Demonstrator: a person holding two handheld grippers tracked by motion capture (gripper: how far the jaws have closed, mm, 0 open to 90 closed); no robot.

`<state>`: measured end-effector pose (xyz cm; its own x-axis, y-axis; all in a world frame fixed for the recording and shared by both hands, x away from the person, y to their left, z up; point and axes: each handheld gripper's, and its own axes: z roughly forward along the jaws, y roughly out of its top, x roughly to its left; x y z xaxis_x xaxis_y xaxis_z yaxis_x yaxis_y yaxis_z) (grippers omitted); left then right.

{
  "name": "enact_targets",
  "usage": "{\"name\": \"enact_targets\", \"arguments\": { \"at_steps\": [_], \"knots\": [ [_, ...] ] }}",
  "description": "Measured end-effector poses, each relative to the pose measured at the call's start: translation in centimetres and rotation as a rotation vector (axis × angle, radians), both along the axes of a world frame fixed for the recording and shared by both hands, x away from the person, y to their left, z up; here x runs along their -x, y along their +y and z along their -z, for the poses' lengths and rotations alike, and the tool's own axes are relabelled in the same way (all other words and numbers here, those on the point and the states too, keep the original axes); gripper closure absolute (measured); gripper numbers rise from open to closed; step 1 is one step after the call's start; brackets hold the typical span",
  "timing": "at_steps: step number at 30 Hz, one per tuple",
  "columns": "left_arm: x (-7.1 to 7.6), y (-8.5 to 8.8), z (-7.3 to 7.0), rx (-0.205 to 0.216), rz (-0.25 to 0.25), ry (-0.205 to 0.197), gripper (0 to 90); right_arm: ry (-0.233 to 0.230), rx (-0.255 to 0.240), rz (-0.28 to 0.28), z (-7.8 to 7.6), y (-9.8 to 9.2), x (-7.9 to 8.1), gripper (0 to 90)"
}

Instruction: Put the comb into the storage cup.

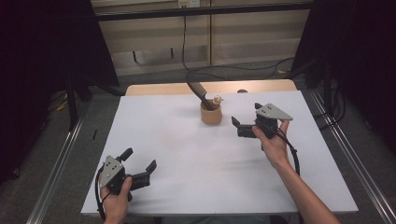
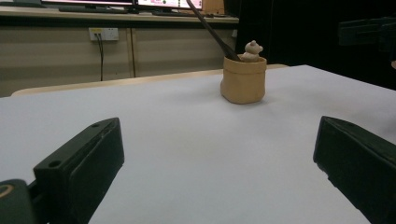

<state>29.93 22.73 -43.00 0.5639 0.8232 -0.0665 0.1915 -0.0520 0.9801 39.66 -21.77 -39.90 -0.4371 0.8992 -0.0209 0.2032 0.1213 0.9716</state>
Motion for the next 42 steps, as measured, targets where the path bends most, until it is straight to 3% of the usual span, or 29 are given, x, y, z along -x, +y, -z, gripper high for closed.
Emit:
{"name": "enact_targets", "arguments": {
  "at_steps": [10, 15, 19, 22, 42],
  "knots": [
    [0.0, -0.1, 0.0, -0.004, -0.004, 0.0, 2.0, -0.019, -0.036, 0.025, 0.9, -1.5, 2.2, 0.0],
    [0.2, -0.1, -0.1, 0.004, 0.003, -0.006, 2.1, -0.013, -0.025, 0.048, 1.3, -2.3, 3.0, 0.0],
    [-0.1, -0.1, 0.1, 0.006, -0.006, 0.008, 2.1, -0.027, -0.033, 0.067, 1.3, -3.0, 3.9, 0.0],
    [0.0, -0.2, 0.0, -0.019, 0.006, -0.001, 2.2, -0.038, -0.037, 0.074, 1.1, -3.4, 4.4, 0.0],
    [0.3, -0.2, -0.1, -0.008, -0.024, -0.013, 2.4, -0.077, -0.059, 0.169, 0.7, -7.7, 9.7, 0.0]
  ]
}}
